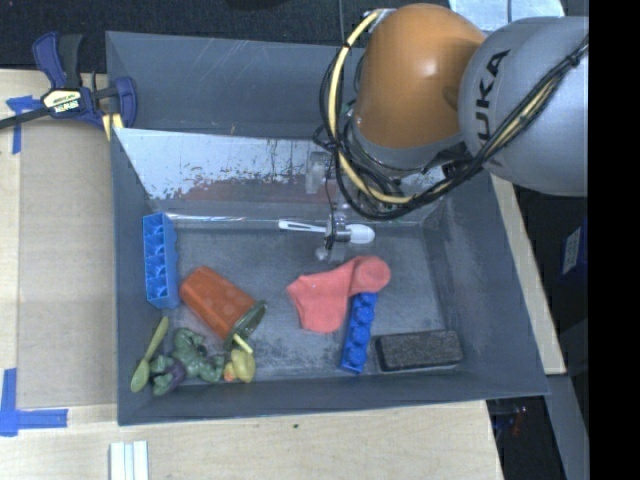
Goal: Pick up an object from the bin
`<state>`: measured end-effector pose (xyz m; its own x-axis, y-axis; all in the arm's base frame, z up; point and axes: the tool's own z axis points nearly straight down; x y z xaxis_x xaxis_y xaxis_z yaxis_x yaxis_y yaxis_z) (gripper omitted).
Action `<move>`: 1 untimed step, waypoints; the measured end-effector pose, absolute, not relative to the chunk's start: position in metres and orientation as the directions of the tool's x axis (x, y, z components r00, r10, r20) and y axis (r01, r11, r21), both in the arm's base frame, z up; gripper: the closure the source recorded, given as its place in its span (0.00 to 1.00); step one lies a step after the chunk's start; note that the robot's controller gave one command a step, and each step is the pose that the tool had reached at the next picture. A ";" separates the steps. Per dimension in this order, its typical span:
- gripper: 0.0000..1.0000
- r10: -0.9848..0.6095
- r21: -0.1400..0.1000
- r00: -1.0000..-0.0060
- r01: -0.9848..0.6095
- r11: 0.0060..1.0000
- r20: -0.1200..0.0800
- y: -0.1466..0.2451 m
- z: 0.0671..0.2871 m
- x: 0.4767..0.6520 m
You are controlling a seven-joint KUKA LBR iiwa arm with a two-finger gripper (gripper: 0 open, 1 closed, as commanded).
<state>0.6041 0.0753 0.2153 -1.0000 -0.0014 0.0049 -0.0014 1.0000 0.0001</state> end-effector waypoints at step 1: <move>0.00 0.000 0.001 -1.000 0.000 1.000 -0.004 0.075 0.221 0.606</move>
Offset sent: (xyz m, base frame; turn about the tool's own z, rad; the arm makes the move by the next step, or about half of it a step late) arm -0.0877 -0.0817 -0.0472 -0.2289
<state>0.6056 0.0749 0.2205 -1.0000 0.0001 -0.0040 0.0001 1.0000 0.0005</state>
